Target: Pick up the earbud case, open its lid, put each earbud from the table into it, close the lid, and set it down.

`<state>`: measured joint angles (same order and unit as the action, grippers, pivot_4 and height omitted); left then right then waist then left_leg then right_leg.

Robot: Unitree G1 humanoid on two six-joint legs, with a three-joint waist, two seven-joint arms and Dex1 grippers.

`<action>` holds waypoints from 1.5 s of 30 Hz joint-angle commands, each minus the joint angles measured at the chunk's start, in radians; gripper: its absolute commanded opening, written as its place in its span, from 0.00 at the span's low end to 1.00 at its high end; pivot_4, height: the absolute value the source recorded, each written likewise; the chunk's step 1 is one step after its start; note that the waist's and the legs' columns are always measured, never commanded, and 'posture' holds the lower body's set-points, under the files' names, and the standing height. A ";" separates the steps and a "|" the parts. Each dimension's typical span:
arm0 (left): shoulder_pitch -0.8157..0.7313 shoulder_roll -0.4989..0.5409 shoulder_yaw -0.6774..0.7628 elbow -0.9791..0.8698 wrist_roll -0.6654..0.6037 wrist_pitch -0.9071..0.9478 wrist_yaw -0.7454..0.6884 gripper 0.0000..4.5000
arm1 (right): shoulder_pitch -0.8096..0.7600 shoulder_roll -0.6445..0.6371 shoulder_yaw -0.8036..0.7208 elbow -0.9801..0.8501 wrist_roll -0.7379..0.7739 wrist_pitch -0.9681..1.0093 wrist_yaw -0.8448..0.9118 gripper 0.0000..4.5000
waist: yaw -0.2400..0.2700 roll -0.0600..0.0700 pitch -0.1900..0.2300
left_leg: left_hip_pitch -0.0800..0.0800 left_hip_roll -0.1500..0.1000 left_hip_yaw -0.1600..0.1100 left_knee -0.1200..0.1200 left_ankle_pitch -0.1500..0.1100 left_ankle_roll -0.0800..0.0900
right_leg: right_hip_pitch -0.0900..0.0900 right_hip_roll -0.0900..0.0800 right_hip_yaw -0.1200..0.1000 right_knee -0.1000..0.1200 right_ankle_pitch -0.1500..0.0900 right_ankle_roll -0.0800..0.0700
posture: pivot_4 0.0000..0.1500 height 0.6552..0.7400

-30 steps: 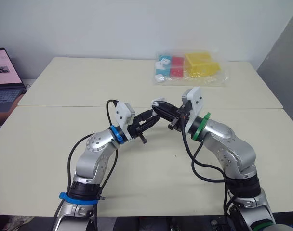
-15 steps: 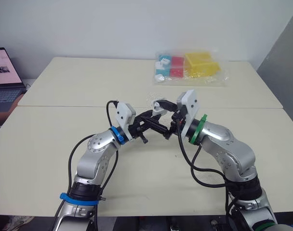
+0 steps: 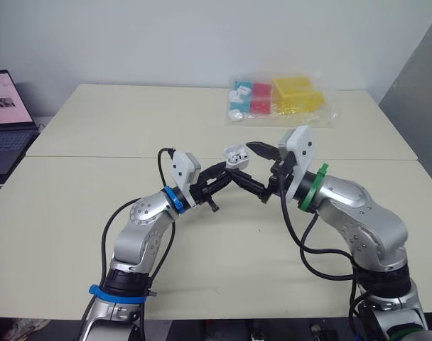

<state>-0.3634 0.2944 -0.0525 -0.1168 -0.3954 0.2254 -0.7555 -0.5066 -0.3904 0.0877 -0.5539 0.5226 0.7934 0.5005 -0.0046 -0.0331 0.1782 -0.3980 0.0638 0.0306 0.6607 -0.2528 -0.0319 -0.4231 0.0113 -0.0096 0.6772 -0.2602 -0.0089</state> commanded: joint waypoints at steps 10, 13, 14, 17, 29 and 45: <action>0.031 0.043 -0.036 -0.101 -0.045 0.010 -0.100 0.16 | -0.143 -0.227 -0.115 0.142 0.026 0.011 0.132 0.49 | -0.001 0.001 0.000 | 0.000 -0.001 0.001 0.000 0.000 0.000 | 0.000 0.000 0.001 -0.001 0.000 0.000 | 1.00 1.00; 0.040 0.046 -0.052 -0.123 -0.056 0.024 -0.114 0.16 | -0.181 -0.263 -0.074 0.223 -0.012 -0.027 0.184 0.24 | 0.000 0.001 0.000 | 0.000 0.000 0.000 -0.001 0.000 0.000 | 0.000 0.000 0.000 -0.002 0.000 0.000 | 1.00 1.00; 0.043 0.047 -0.057 -0.130 -0.059 0.028 -0.119 0.16 | -0.190 -0.271 -0.062 0.244 -0.026 -0.038 0.200 0.13 | -0.001 0.001 0.000 | 0.000 0.000 0.000 -0.001 0.000 0.000 | 0.000 0.000 0.000 -0.002 0.000 -0.001 | 1.00 1.00; 0.043 0.045 -0.080 -0.145 -0.065 0.039 -0.135 0.16 | -0.238 -0.303 0.013 0.320 -0.055 -0.047 0.305 0.00 | -0.002 0.001 0.001 | -0.001 0.000 0.000 -0.001 0.000 0.000 | -0.001 0.001 0.001 -0.002 0.000 -0.001 | 1.00 1.00; 0.031 0.061 -0.099 -0.140 -0.071 0.055 -0.181 0.16 | -0.328 -0.332 0.078 0.356 0.060 0.070 0.610 0.00 | 0.000 0.001 0.001 | -0.001 0.000 0.000 -0.001 0.000 0.000 | -0.001 0.000 0.000 -0.002 0.000 -0.001 | 1.00 1.00; 0.032 0.052 -0.096 -0.147 -0.064 0.049 -0.183 0.16 | -0.229 -0.387 0.097 0.246 0.097 0.149 0.614 0.00 | 0.001 0.002 0.001 | -0.001 0.000 0.000 0.000 0.000 0.000 | -0.001 0.000 0.000 -0.001 0.000 -0.001 | 1.00 1.00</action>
<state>-0.3131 0.3572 -0.1654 -0.2165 -0.4335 0.3008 -0.9462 -0.7564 -0.7610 0.1757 -0.2900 0.6291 0.9227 1.1247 -0.0038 -0.0314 0.1794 -0.3991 0.0638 0.0306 0.6602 -0.2530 -0.0315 -0.4243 0.0117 -0.0094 0.6757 -0.2605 -0.0095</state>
